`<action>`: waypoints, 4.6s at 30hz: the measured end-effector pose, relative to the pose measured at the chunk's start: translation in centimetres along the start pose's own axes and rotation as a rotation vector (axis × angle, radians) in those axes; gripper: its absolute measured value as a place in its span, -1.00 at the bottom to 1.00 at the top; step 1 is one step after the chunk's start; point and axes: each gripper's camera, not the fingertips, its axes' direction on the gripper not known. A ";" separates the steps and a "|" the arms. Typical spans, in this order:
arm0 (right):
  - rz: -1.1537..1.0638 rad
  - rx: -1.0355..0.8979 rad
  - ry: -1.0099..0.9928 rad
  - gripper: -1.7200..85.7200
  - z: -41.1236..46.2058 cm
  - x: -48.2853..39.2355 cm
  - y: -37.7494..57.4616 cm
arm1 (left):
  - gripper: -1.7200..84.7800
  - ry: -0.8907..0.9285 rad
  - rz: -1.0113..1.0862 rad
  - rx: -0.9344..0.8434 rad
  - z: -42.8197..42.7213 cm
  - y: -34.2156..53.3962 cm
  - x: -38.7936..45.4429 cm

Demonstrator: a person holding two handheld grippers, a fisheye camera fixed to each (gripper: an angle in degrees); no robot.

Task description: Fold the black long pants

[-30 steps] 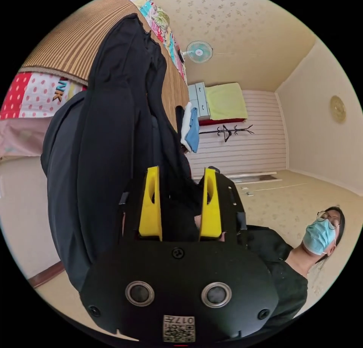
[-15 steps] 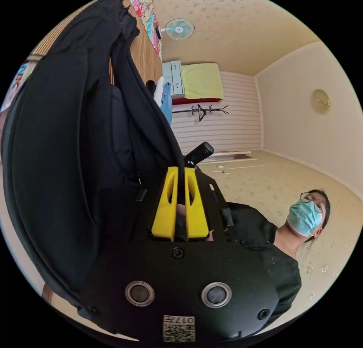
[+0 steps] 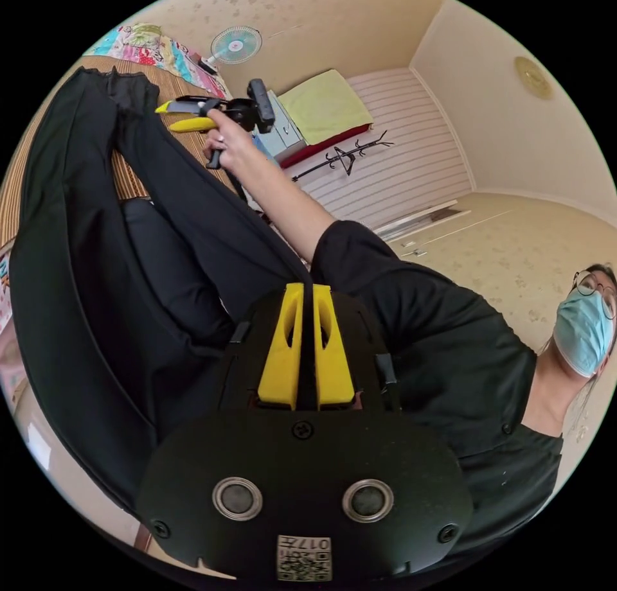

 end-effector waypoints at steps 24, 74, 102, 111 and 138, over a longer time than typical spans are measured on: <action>-0.618 0.150 0.436 -0.91 11.2 -38.6 -5.4 | -0.96 -0.070 0.064 0.079 -7.9 7.9 2.3; -0.582 -0.104 -0.690 -0.90 -5.6 4.1 19.5 | -0.91 0.130 -0.041 -0.034 -16.5 3.9 -5.4; -0.291 -0.104 -0.746 -0.79 6.3 12.9 16.4 | -0.61 -0.368 -0.219 0.138 -13.5 -7.2 -15.6; -0.201 -0.082 -0.707 -0.77 8.7 15.2 19.3 | -0.85 -0.299 -0.258 0.430 -16.9 -0.7 -17.5; -0.109 -0.127 -0.760 -0.88 15.7 16.1 14.8 | -0.84 0.047 -0.269 0.373 -15.8 1.6 -19.9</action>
